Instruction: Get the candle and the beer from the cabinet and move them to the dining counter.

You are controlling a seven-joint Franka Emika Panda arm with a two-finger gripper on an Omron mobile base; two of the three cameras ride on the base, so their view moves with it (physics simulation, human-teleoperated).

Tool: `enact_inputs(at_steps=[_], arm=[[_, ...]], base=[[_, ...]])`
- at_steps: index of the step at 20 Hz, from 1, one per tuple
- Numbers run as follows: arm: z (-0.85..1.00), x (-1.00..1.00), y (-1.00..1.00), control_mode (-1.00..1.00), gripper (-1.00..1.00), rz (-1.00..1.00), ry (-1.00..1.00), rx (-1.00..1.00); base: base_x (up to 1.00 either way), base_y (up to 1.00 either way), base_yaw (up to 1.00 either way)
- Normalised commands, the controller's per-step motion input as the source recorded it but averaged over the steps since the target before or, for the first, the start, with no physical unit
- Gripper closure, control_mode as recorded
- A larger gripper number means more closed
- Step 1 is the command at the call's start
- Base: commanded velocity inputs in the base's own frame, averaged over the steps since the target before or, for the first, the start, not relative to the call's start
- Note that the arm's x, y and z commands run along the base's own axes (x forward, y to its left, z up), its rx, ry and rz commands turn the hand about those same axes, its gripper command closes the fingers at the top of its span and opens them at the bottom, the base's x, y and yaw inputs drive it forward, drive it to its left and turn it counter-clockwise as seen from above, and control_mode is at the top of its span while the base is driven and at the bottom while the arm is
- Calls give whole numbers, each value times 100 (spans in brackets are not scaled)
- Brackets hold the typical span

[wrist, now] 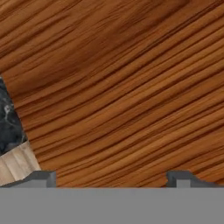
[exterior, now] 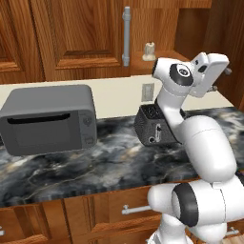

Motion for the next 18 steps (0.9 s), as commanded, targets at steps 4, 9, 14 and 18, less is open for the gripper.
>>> enact_inputs(at_steps=[4,9,14,18], arm=[[-22,-8,6,-100,-100,0,-5,-3],[-2,-25,93,-100,-100,0,-30,-5],[-1,-8,100,-100,-100,2,-36,0],[-5,0,100,-100,-100,13,-40,0]], base=[[0,0,0],[0,0,0],[0,0,0],[0,0,0]])
